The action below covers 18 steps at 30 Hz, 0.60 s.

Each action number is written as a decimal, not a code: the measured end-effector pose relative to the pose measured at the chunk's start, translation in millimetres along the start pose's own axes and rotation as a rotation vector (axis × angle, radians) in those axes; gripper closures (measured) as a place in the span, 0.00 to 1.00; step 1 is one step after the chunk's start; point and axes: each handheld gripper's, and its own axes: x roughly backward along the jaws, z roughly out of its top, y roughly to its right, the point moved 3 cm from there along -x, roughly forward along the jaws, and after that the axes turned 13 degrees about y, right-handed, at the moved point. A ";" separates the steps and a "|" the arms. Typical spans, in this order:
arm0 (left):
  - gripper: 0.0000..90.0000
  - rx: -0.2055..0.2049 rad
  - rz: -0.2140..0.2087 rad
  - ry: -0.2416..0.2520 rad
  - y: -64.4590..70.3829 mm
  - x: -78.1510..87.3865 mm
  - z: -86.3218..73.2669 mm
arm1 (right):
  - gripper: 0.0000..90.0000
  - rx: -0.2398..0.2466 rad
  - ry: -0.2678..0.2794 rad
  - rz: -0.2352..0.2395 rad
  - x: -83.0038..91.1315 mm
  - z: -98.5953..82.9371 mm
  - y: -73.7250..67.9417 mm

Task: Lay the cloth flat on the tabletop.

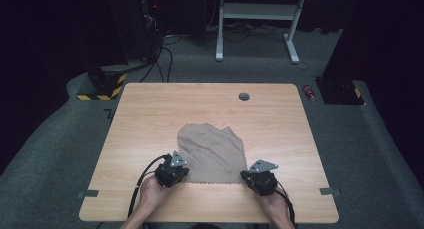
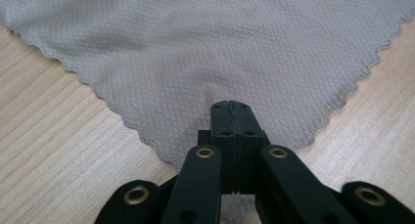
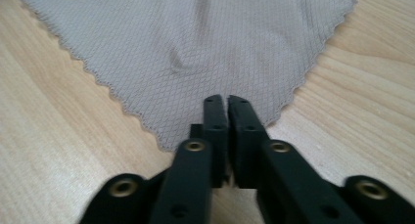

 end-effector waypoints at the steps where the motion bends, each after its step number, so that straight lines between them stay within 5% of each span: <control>1: 1.00 0.005 -0.010 -0.005 0.2 1.0 -0.4 | 0.99 -0.005 -0.004 0.005 0.7 -0.2 0.2; 9: 0.99 -0.003 -0.049 -0.023 10.0 16.5 -10.9 | 0.99 0.018 -0.016 0.045 8.7 -3.7 -7.1; 12: 0.85 0.006 -0.011 -0.004 5.7 15.7 -11.7 | 0.91 0.037 0.016 0.028 8.1 -2.4 -8.2; 18: 0.56 0.105 0.102 0.070 -21.9 -0.5 -6.5 | 0.88 -0.013 0.060 -0.017 -1.8 14.1 10.2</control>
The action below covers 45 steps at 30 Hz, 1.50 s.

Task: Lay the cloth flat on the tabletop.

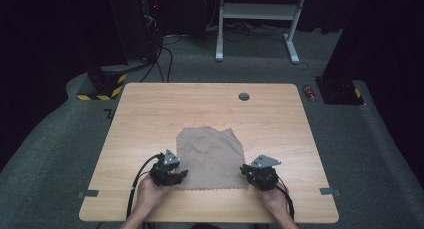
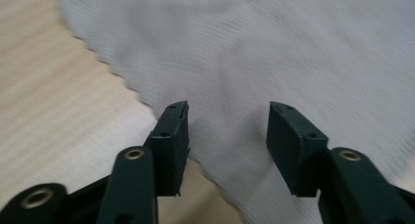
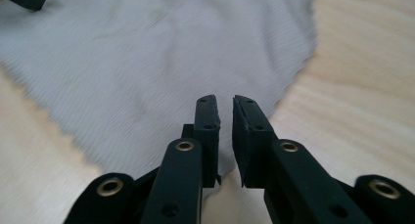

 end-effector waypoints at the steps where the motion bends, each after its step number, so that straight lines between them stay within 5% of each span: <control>1: 0.54 -0.001 0.023 0.013 -5.1 -3.6 2.1 | 0.87 -0.010 -0.007 -0.006 -3.4 3.3 3.3; 7: 0.50 0.072 0.102 0.065 -29.0 -20.1 6.3 | 0.81 -0.079 0.010 -0.009 -17.1 24.4 25.2; 16: 0.44 0.076 0.136 0.113 -39.1 -23.5 3.0 | 0.74 -0.162 0.021 -0.051 -38.0 49.0 52.5; 28: 0.40 0.084 0.150 0.109 -39.7 -23.8 2.9 | 0.80 -0.184 -0.037 -0.106 -85.4 61.2 70.2; 39: 0.39 0.085 0.153 0.108 -39.7 -23.8 2.9 | 0.77 -0.162 -0.100 -0.145 -124.8 63.5 64.3; 45: 0.39 0.086 0.154 0.108 -39.7 -23.9 2.9 | 0.97 -0.153 -0.121 -0.155 -131.3 62.2 65.5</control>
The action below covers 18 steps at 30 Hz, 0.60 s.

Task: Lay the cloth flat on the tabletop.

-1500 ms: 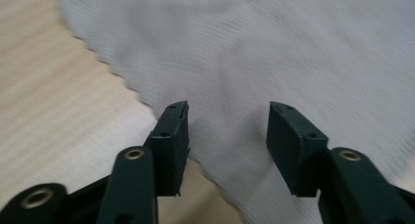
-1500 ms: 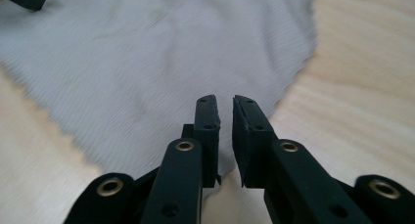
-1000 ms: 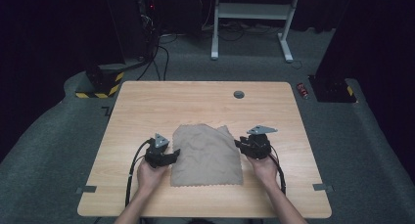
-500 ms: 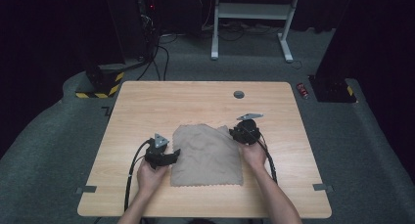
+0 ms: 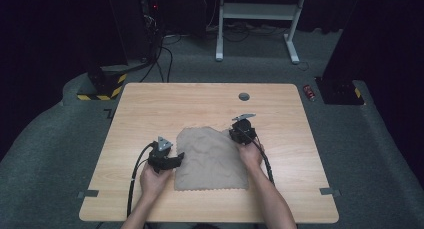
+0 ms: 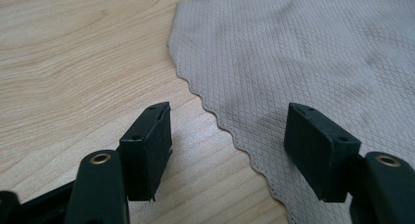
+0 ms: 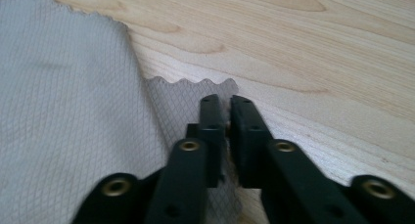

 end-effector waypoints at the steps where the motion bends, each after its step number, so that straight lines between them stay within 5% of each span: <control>1: 0.39 0.000 0.000 0.000 0.0 0.0 0.0 | 0.99 0.007 -0.002 -0.003 0.8 -0.1 0.4; 9: 0.38 0.000 0.001 0.000 0.1 0.0 0.0 | 1.00 0.002 0.090 -0.075 19.5 10.3 15.2; 14: 0.38 0.000 0.002 0.000 0.1 0.0 0.0 | 0.99 -0.004 0.036 -0.123 9.7 -0.6 28.1; 18: 0.38 0.001 0.002 -0.001 0.1 0.0 0.0 | 0.81 -0.032 0.031 -0.119 8.9 -3.6 29.2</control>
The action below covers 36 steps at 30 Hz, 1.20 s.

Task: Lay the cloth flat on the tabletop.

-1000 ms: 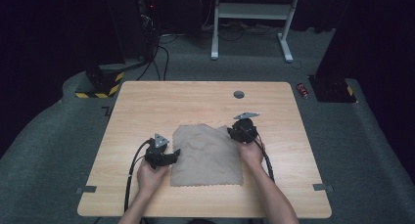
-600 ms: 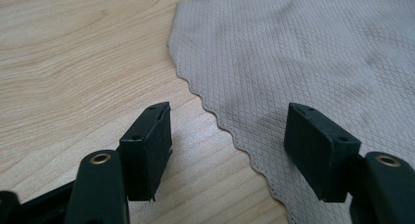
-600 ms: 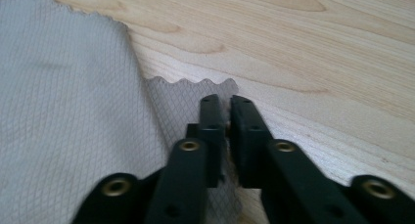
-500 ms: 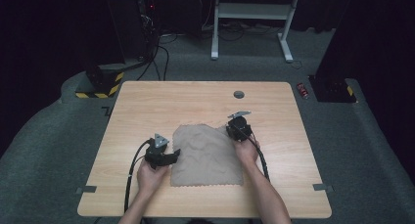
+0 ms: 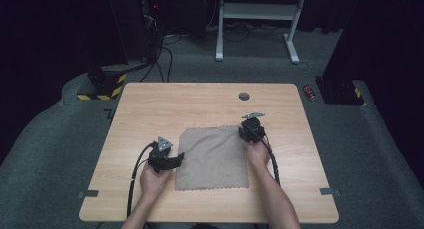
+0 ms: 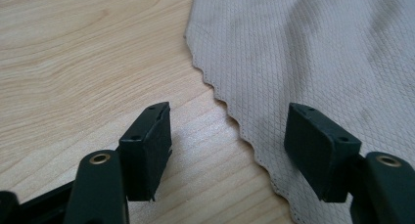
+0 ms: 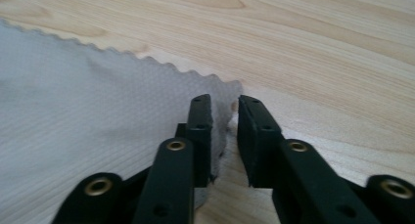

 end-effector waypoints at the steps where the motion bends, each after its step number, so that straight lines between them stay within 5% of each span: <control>1: 0.38 -0.001 0.000 0.001 -0.1 -0.1 0.0 | 0.79 0.006 0.011 0.002 3.7 1.2 -2.2; 6: 0.38 0.000 0.000 0.001 0.0 -0.1 0.0 | 0.77 0.049 0.084 0.090 34.5 -6.2 -21.6; 9: 0.38 0.001 0.001 0.000 0.1 0.0 0.0 | 0.74 0.086 0.086 0.164 53.8 -26.8 -39.2; 13: 0.38 0.001 0.001 0.000 0.1 0.0 0.0 | 0.71 0.096 0.063 0.204 72.5 -52.4 -51.8; 23: 0.39 0.010 0.002 0.005 -1.5 -0.5 0.4 | 0.67 0.132 0.078 0.200 95.5 -74.8 -55.1; 25: 0.49 0.024 0.020 0.016 -6.0 -2.9 2.4 | 0.67 0.130 0.086 0.205 96.9 -76.6 -53.8; 36: 0.59 0.089 0.036 -0.057 -31.0 -59.0 40.9 | 0.67 0.134 0.088 0.208 97.0 -76.8 -53.5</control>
